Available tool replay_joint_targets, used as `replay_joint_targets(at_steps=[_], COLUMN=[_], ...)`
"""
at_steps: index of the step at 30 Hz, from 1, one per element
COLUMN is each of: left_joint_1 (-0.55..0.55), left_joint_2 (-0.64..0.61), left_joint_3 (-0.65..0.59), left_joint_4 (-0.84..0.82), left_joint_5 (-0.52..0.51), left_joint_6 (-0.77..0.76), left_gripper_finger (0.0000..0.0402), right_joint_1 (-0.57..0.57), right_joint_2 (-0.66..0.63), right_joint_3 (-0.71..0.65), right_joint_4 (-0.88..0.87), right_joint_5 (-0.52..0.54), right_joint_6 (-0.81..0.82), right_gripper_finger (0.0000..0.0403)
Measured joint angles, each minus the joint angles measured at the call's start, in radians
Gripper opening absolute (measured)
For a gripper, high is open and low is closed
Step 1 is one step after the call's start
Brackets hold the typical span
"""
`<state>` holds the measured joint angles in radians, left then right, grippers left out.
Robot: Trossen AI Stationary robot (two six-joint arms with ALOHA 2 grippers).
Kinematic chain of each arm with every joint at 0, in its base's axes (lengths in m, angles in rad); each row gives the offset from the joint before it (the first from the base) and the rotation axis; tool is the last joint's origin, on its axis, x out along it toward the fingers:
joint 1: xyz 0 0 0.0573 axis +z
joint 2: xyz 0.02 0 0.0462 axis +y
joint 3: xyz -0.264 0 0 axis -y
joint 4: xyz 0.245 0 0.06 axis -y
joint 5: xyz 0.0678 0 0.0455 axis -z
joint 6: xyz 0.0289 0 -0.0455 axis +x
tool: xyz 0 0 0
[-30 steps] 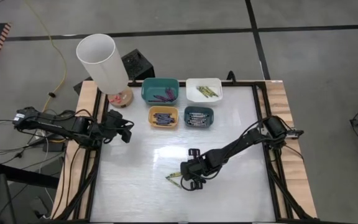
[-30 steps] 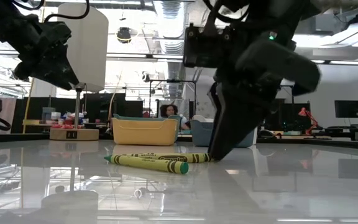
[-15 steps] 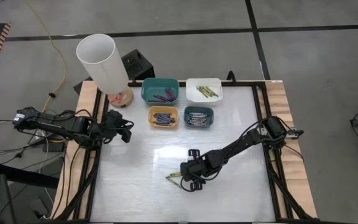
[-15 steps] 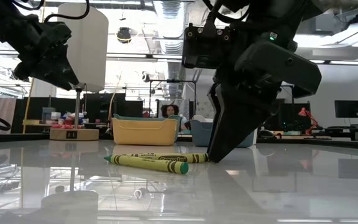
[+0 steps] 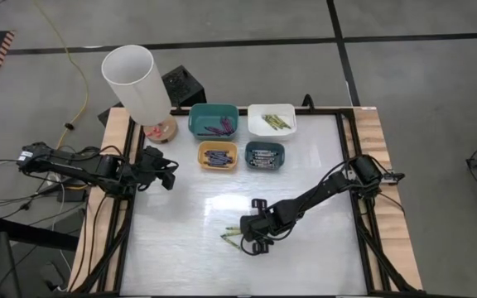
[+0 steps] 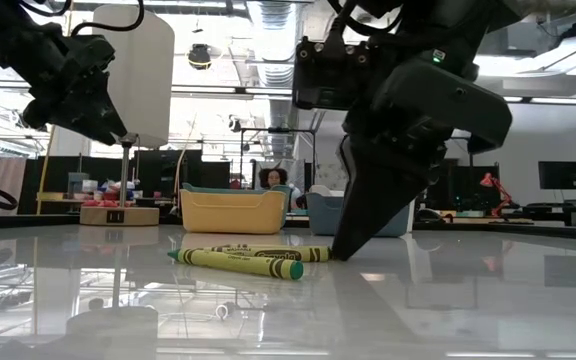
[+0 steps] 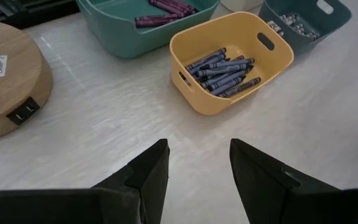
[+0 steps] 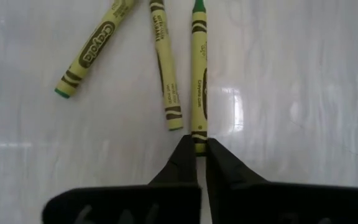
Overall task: Sort crayons
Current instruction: Put the green crayon into the white bin
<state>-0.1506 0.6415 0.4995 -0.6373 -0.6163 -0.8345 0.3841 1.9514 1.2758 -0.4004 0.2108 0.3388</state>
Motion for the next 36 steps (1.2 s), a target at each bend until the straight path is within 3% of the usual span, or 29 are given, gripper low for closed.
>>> replay_joint_targets(at_steps=[7, 16, 26, 36], left_joint_1=[0.0, 0.0, 0.0, 0.0], left_joint_2=[0.0, 0.0, 0.0, 0.0], left_joint_3=[0.0, 0.0, 0.0, 0.0], left_joint_4=[0.0, 0.0, 0.0, -0.001], left_joint_5=[0.0, 0.0, -0.002, -0.081], left_joint_6=[-0.016, -0.017, -0.034, -0.07], left_gripper_finger=[0.016, 0.016, 0.016, 0.016], right_joint_1=[-0.016, -0.03, -0.086, -0.195], right_joint_2=[0.0, -0.002, -0.032, -0.109], right_joint_3=[0.0, -0.002, -0.004, -0.005], right_joint_4=[0.0, 0.009, -0.024, -0.086], right_joint_5=[0.0, 0.0, 0.053, 0.039], right_joint_6=[0.15, 0.157, -0.02, -0.209], right_gripper_finger=[0.0005, 0.0002, 0.0002, 0.0001])
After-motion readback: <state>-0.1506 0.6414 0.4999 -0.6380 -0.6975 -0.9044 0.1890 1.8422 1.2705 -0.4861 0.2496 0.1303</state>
